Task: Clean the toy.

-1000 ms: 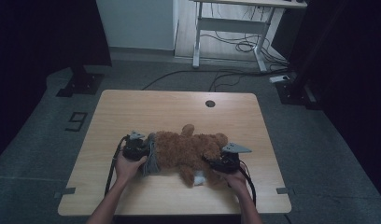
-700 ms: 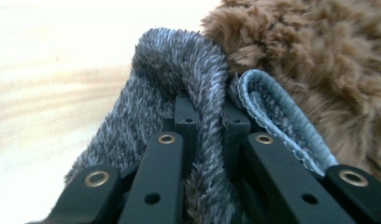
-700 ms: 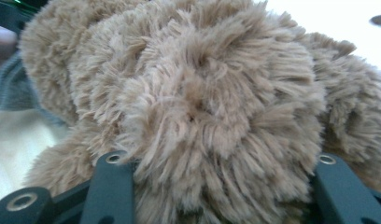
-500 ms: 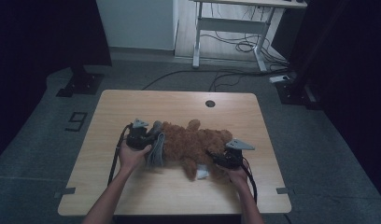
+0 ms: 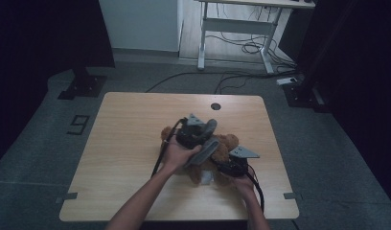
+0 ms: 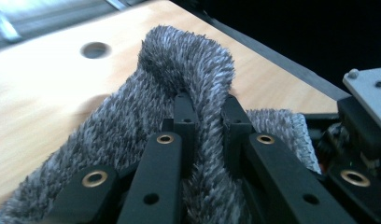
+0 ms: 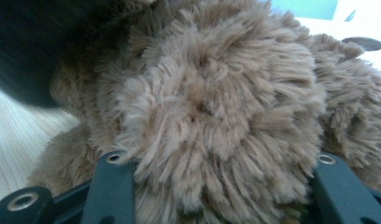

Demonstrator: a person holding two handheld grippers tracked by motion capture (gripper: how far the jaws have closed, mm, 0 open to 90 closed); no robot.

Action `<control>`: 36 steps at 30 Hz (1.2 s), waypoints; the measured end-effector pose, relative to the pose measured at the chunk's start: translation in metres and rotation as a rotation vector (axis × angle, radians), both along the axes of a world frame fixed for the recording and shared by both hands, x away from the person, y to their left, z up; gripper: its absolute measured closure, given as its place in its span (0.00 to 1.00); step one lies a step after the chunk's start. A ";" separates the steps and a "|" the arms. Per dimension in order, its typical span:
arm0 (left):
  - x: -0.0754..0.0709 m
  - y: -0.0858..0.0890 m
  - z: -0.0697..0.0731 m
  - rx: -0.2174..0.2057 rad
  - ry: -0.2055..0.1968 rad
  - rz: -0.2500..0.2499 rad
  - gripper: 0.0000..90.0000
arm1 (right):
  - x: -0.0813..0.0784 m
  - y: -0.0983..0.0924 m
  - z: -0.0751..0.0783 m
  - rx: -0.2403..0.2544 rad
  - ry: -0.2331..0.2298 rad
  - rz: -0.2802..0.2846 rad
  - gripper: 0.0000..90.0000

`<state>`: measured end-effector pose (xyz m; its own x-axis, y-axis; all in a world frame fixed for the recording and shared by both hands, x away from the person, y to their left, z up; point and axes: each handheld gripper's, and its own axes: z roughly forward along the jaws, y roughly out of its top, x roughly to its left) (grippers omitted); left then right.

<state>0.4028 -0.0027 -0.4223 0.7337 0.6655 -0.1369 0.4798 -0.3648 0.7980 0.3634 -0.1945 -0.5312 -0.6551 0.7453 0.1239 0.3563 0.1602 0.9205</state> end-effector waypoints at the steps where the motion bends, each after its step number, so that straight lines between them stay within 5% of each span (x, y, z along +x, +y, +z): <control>1: 0.001 -0.011 -0.008 0.045 0.008 0.003 0.89 | 0.000 0.000 0.000 -0.004 -0.001 0.001 0.55; 3: 0.004 -0.019 -0.021 0.082 0.018 0.013 0.89 | -0.001 0.000 0.000 -0.011 -0.003 0.002 0.55; 6: 0.005 -0.009 -0.025 0.058 0.027 0.026 0.89 | -0.001 -0.001 -0.002 -0.016 0.009 0.002 0.55; 10: 0.007 0.013 -0.021 0.134 -0.002 0.084 0.89 | -0.002 0.000 -0.001 -0.023 0.002 0.004 0.55; 13: 0.011 0.042 -0.024 0.160 0.012 0.133 0.89 | -0.002 -0.001 -0.001 -0.020 0.004 0.002 0.55; 20: 0.010 0.098 -0.022 0.130 0.030 0.201 0.89 | -0.003 0.000 -0.002 -0.005 0.008 0.007 0.55; 29: 0.008 0.124 -0.028 0.182 0.038 0.260 0.89 | -0.003 0.000 -0.002 0.006 0.018 0.011 0.54; 33: 0.010 0.144 -0.046 0.200 0.079 0.308 0.89 | -0.002 -0.001 -0.002 0.014 0.023 0.013 0.54; 36: 0.009 0.153 -0.072 0.191 0.161 0.310 0.89 | -0.001 -0.002 -0.003 0.024 0.030 0.012 0.54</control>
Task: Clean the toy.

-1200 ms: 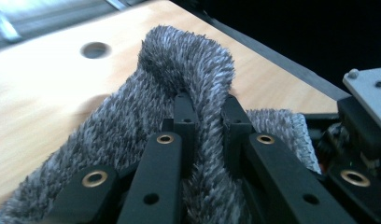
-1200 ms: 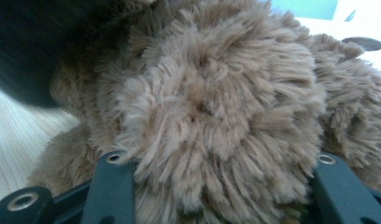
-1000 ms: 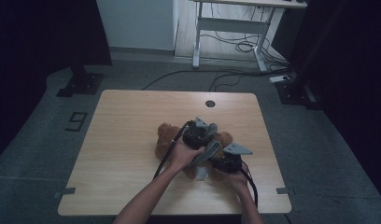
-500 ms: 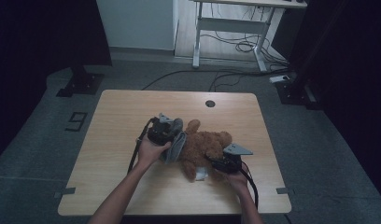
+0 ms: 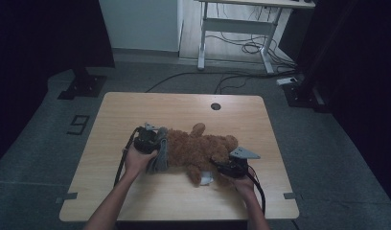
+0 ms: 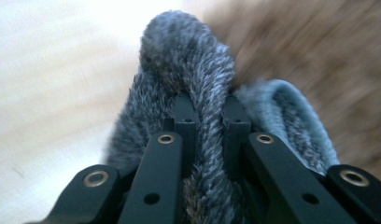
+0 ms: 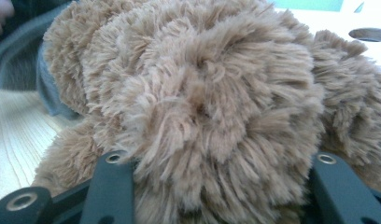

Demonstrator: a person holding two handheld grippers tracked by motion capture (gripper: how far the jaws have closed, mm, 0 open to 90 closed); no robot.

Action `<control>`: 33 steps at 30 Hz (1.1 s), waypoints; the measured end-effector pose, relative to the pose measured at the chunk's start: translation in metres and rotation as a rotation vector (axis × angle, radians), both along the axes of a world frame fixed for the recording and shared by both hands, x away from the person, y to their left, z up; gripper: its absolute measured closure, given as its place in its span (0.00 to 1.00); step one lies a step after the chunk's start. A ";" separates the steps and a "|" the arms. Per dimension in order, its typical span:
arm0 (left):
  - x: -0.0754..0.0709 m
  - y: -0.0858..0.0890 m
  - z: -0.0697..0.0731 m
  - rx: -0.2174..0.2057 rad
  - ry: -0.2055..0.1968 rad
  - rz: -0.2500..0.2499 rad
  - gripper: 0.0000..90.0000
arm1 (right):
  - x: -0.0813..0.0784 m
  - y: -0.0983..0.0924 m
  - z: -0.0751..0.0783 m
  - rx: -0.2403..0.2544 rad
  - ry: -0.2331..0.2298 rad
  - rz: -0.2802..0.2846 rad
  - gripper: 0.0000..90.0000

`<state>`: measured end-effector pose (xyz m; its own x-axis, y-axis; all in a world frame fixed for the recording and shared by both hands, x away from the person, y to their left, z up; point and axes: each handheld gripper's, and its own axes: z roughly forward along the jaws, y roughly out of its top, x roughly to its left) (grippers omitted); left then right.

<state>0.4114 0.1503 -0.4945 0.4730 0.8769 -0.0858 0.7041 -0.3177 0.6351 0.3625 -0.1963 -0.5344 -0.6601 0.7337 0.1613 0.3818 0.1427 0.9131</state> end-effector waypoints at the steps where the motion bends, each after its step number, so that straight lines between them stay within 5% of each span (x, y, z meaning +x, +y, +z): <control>1: -0.001 0.000 -0.008 0.004 0.016 -0.004 0.89 | 0.000 0.000 0.000 0.003 0.000 0.001 0.54; 4: -0.004 0.003 -0.019 -0.050 0.022 -0.004 0.90 | 0.000 0.000 -0.001 0.006 0.000 0.000 0.54; 9: -0.002 0.013 -0.010 -0.104 0.034 -0.005 0.89 | 0.002 -0.001 0.000 0.001 -0.010 0.003 0.55; 11: -0.004 0.017 0.001 -0.119 -0.007 0.011 0.89 | 0.004 0.000 0.000 -0.004 -0.022 0.004 0.55; 16: -0.003 -0.001 0.043 -0.060 -0.135 -0.009 0.89 | 0.019 0.008 0.000 -0.026 -0.040 0.007 0.55; 22: 0.024 -0.037 0.080 -0.098 -0.183 -0.081 0.88 | 0.029 0.012 -0.001 -0.032 -0.055 0.017 0.55; 24: 0.037 -0.050 0.081 -0.084 -0.171 -0.090 0.88 | 0.028 0.012 -0.001 -0.032 -0.055 0.017 0.55; 28: 0.058 -0.065 0.058 -0.050 -0.083 -0.098 0.88 | 0.028 0.012 -0.001 -0.032 -0.054 0.015 0.54; 30: 0.061 -0.066 0.042 -0.065 -0.032 -0.105 0.88 | 0.027 0.012 -0.001 -0.031 -0.053 0.016 0.54; 33: 0.056 -0.058 0.034 -0.108 -0.022 -0.103 0.88 | 0.026 0.013 -0.001 -0.034 -0.052 0.019 0.54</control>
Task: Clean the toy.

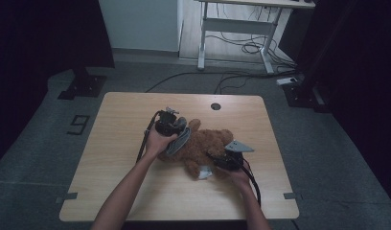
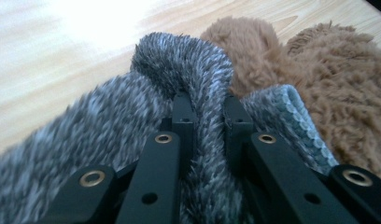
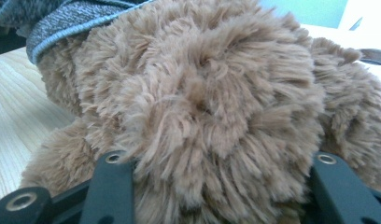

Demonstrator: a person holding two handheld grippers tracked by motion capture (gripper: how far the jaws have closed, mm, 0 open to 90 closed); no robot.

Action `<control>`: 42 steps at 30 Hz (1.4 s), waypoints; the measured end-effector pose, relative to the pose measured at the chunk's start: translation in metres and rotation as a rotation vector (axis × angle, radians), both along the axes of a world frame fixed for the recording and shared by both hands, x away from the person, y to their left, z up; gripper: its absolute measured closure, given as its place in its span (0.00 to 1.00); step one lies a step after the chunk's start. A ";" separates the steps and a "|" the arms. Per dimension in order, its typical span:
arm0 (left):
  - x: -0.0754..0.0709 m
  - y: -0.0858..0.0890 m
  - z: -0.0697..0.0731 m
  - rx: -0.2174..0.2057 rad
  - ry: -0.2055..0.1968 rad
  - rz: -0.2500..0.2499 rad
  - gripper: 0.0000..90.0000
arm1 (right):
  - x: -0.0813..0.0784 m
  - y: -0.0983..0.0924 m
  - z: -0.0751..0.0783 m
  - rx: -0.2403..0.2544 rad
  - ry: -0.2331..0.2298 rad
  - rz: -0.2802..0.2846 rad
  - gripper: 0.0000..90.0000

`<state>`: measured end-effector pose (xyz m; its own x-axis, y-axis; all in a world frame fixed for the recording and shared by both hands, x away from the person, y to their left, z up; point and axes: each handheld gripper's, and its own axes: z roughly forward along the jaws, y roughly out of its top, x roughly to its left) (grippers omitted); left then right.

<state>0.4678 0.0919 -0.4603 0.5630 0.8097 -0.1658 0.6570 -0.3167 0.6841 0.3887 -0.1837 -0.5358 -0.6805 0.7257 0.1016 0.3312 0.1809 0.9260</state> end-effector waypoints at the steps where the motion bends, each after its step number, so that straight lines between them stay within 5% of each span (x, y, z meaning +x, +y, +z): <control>1: -0.003 0.001 0.000 0.001 -0.002 -0.005 0.88 | -0.001 0.000 0.000 -0.004 0.000 0.001 0.54; 4: -0.017 0.003 -0.003 0.010 -0.028 -0.013 0.89 | -0.006 0.002 0.003 -0.024 0.005 0.009 0.51; 12: -0.049 0.005 -0.008 -0.005 -0.102 -0.024 0.89 | -0.014 -0.004 0.007 -0.005 0.107 0.011 0.29; 23: -0.089 0.002 -0.016 0.007 -0.215 -0.030 0.90 | -0.028 0.001 0.006 -0.082 0.103 0.019 0.38; 27: -0.099 0.005 -0.018 -0.003 -0.234 -0.031 0.90 | -0.029 -0.007 0.008 -0.033 0.131 0.075 0.27; 32: -0.113 0.007 -0.021 -0.020 -0.256 -0.039 0.90 | -0.028 -0.024 0.025 0.112 0.148 0.089 0.17; 36: -0.125 0.010 -0.023 -0.042 -0.260 -0.053 0.90 | -0.026 -0.019 0.032 0.112 0.147 0.082 0.14; 39: -0.134 0.013 -0.025 -0.060 -0.258 -0.062 0.90 | -0.020 -0.007 0.026 0.091 0.188 0.118 0.09; 42: -0.140 0.015 -0.027 -0.075 -0.254 -0.074 0.89 | -0.020 0.006 0.018 0.030 0.213 0.149 0.05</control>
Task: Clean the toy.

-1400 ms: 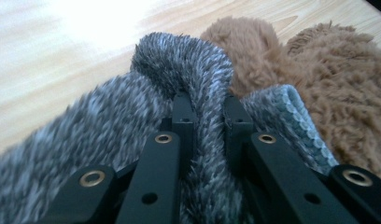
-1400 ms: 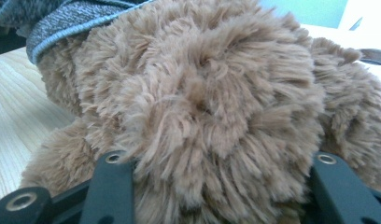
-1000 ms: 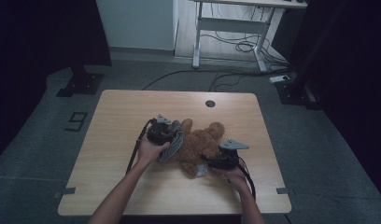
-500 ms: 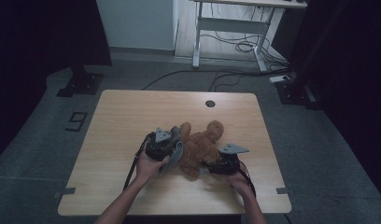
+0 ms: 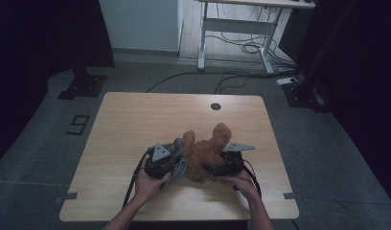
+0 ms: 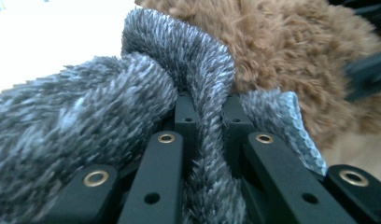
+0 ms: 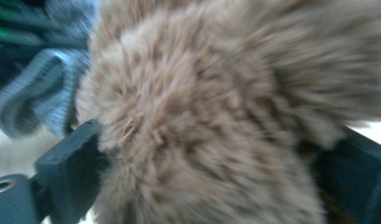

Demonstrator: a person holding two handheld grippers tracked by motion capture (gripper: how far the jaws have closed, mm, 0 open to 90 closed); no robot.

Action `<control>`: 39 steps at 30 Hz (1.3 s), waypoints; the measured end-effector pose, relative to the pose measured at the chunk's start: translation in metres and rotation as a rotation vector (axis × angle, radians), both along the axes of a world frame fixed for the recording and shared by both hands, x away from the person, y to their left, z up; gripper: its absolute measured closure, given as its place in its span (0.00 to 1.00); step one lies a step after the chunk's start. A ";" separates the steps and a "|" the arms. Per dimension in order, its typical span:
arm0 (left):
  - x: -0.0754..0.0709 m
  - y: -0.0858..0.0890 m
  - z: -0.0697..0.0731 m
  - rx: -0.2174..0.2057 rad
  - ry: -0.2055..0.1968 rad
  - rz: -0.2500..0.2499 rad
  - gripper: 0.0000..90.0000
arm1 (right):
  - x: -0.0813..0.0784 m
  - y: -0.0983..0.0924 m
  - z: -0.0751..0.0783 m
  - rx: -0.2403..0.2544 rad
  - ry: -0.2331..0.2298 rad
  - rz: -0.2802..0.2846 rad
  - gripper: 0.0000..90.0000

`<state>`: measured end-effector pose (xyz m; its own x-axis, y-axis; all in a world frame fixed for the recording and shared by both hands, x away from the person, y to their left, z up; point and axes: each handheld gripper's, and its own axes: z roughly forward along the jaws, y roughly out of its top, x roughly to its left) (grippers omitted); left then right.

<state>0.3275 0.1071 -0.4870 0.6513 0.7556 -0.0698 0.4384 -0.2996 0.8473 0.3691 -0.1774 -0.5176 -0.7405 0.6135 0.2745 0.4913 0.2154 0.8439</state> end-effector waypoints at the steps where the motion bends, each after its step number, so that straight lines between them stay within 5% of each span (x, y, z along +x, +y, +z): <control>1: -0.001 0.000 0.000 0.000 -0.001 -0.001 0.89 | -0.002 0.003 -0.002 -0.022 -0.016 0.005 0.08; 7: 0.001 0.001 -0.001 -0.023 -0.006 0.002 0.89 | -0.008 0.005 -0.004 -0.047 -0.071 -0.035 0.43; 13: 0.017 -0.003 0.007 -0.014 -0.025 0.022 0.89 | -0.002 0.012 -0.001 -0.085 -0.157 -0.124 0.57; 17: 0.038 -0.007 0.014 -0.001 -0.030 0.042 0.89 | 0.015 0.016 0.002 -0.093 -0.194 -0.176 0.59; 23: 0.057 -0.021 0.032 -0.037 -0.020 0.042 0.89 | 0.028 0.014 0.001 -0.107 -0.256 -0.240 0.60; 29: 0.050 -0.079 0.050 -0.017 -0.076 -0.065 0.89 | 0.020 0.015 -0.003 -0.095 -0.265 -0.215 0.59; 34: 0.058 -0.120 0.039 0.060 -0.054 -0.092 0.89 | 0.011 0.015 -0.004 -0.099 -0.284 -0.191 0.58; 39: 0.063 -0.119 0.029 0.061 -0.044 -0.084 0.89 | 0.013 0.008 -0.013 -0.065 -0.242 -0.195 0.58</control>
<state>0.3906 -0.0119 -0.4583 0.7138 0.7004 0.0051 0.3723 -0.3856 0.8442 0.3818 -0.1694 -0.5306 -0.6465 0.7605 0.0605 0.3152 0.1940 0.9290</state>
